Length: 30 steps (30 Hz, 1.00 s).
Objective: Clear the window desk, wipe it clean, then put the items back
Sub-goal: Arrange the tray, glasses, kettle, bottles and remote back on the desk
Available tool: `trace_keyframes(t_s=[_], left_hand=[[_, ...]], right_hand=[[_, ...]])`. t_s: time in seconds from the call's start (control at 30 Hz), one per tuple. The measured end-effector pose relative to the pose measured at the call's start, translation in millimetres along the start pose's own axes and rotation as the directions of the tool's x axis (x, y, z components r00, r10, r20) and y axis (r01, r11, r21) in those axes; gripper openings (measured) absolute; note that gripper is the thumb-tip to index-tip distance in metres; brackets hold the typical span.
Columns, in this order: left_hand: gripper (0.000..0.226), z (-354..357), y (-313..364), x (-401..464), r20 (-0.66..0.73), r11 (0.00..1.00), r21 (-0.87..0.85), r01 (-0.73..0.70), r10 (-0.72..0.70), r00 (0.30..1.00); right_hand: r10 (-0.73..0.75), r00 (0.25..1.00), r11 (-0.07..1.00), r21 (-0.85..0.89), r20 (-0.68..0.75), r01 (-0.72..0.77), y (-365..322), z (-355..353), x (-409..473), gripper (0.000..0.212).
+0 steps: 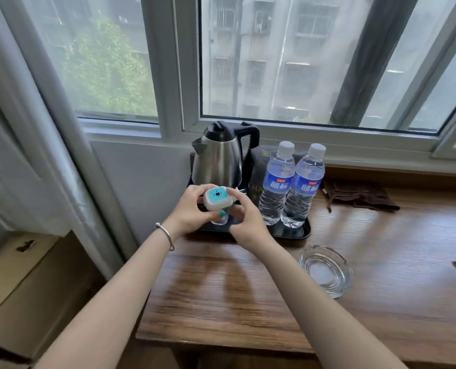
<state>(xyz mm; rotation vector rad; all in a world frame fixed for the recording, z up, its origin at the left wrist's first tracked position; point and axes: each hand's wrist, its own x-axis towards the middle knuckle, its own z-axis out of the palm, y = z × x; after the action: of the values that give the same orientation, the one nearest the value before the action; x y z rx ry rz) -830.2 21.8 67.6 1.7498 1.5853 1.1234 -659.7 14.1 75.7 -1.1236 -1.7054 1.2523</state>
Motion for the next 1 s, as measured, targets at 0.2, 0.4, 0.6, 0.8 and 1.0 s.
trace_keyframes(t_s=[0.2,0.4,0.6,0.8,1.0], left_hand=[[0.060,-23,-28,28,0.019,1.000,0.022,0.022,-0.022,1.000],[0.061,-32,-47,29,0.055,0.997,0.007,0.077,-0.077,0.995],[0.065,-33,-52,25,0.081,0.993,-0.058,0.105,-0.100,0.992],[0.061,-40,-56,22,0.108,0.982,-0.150,0.113,-0.097,0.989],[0.060,-43,-63,26,0.131,0.988,-0.113,0.106,-0.090,0.987]], right_hand=[[0.086,0.996,0.996,0.009,0.017,-0.086,-8,21,33,0.089],[0.165,0.985,0.986,0.019,0.048,-0.166,1,36,42,0.089],[0.183,0.981,0.981,0.051,0.061,-0.186,7,45,46,0.086],[0.199,0.975,0.980,0.013,0.097,-0.201,7,50,52,0.089],[0.219,0.972,0.976,0.003,0.083,-0.220,13,56,58,0.091]])
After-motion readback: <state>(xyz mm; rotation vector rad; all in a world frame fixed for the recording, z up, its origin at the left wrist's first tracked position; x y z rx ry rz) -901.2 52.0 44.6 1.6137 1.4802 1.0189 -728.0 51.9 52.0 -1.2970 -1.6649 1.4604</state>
